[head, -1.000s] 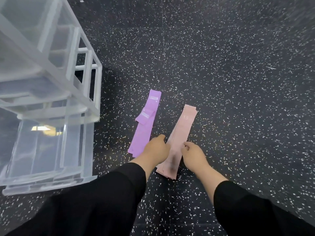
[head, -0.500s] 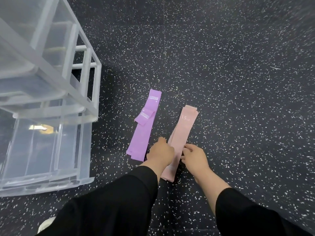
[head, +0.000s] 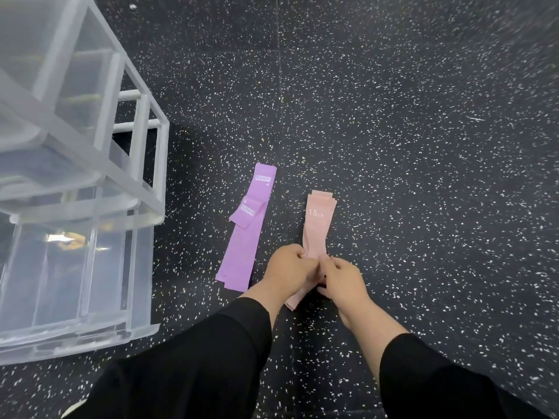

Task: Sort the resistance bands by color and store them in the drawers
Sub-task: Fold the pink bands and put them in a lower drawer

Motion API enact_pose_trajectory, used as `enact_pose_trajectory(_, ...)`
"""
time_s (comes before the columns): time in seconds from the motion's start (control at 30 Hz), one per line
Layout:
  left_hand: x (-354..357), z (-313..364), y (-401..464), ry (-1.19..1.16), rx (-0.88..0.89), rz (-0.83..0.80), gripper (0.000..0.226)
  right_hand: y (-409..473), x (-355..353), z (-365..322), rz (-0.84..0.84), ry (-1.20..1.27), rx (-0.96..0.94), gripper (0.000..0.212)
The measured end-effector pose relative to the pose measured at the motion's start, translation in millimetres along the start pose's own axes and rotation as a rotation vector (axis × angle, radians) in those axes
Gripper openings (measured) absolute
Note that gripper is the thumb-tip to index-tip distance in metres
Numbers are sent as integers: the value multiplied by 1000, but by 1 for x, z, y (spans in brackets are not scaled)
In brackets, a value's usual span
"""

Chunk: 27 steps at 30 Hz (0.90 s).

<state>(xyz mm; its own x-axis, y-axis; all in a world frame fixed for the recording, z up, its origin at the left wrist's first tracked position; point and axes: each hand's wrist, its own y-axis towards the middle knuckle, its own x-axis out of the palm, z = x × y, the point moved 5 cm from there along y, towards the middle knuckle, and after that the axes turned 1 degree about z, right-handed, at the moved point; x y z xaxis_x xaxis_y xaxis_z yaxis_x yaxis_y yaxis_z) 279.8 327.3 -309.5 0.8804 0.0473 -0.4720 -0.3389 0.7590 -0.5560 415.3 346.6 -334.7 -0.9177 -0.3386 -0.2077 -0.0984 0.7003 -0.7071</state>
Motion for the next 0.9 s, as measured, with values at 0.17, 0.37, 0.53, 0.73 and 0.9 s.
enact_pose_trajectory(0.17,-12,18,-11,-79,168,-37,33,-12,4,-18,-120,365,199,41)
enact_pose_trajectory(0.37,-41,19,-36,-142,122,-69,29,-18,8,-66,-165,516,122,32)
enact_pose_trajectory(0.53,-76,17,-69,-590,-64,-141,27,-50,18,-120,-183,387,-97,13)
enact_pose_trajectory(0.73,-144,22,-117,-405,-100,126,28,-120,28,-181,-206,312,-249,19)
enact_pose_trajectory(0.9,-197,76,-176,-411,143,189,44,-199,43,-232,-328,160,-405,32)
